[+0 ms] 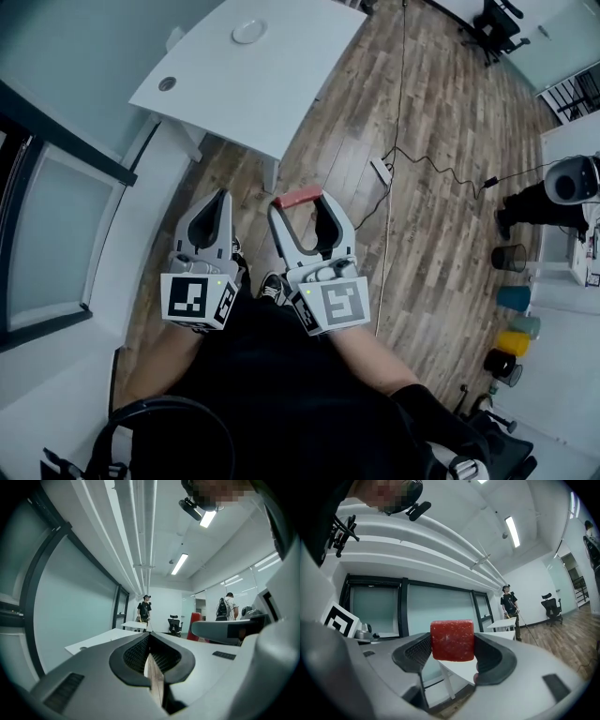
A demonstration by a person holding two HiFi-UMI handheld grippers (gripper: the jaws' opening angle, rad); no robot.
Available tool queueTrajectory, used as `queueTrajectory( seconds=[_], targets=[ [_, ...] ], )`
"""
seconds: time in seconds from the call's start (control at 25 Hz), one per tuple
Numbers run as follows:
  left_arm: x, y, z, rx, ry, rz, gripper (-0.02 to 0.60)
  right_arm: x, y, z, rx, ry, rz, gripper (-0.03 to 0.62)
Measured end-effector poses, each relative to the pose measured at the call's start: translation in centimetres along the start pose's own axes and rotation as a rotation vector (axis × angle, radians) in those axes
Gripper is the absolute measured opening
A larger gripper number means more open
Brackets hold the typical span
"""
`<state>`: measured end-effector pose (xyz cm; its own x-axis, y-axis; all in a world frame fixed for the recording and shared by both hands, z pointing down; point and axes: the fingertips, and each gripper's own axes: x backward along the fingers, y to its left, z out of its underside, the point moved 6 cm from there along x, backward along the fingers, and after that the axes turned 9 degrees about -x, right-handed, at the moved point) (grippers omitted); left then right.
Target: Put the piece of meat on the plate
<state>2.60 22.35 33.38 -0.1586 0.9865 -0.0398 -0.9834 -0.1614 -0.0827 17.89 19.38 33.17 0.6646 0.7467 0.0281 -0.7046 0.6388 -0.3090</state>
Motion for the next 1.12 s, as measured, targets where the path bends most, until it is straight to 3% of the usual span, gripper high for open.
queueTrajectory(
  seconds=[0.2,0.6,1.12],
  targets=[
    [0.1,1.0,1.6,0.012,0.041,-0.009,0.003,-1.1,0.0,1.3,-0.013,0.027,0.016,0.282],
    [-2.5,2.6,1.6,-0.001,0.033,0.024,0.003,-3.8,0.2,1.5,0.007,0.046,0.033,0.282],
    [-11.0,10.7,0.6,-0.008,-0.010,0.050,0.003,-15.4,-0.7,0.6,0.049,0.052,0.060,0.282]
  ],
)
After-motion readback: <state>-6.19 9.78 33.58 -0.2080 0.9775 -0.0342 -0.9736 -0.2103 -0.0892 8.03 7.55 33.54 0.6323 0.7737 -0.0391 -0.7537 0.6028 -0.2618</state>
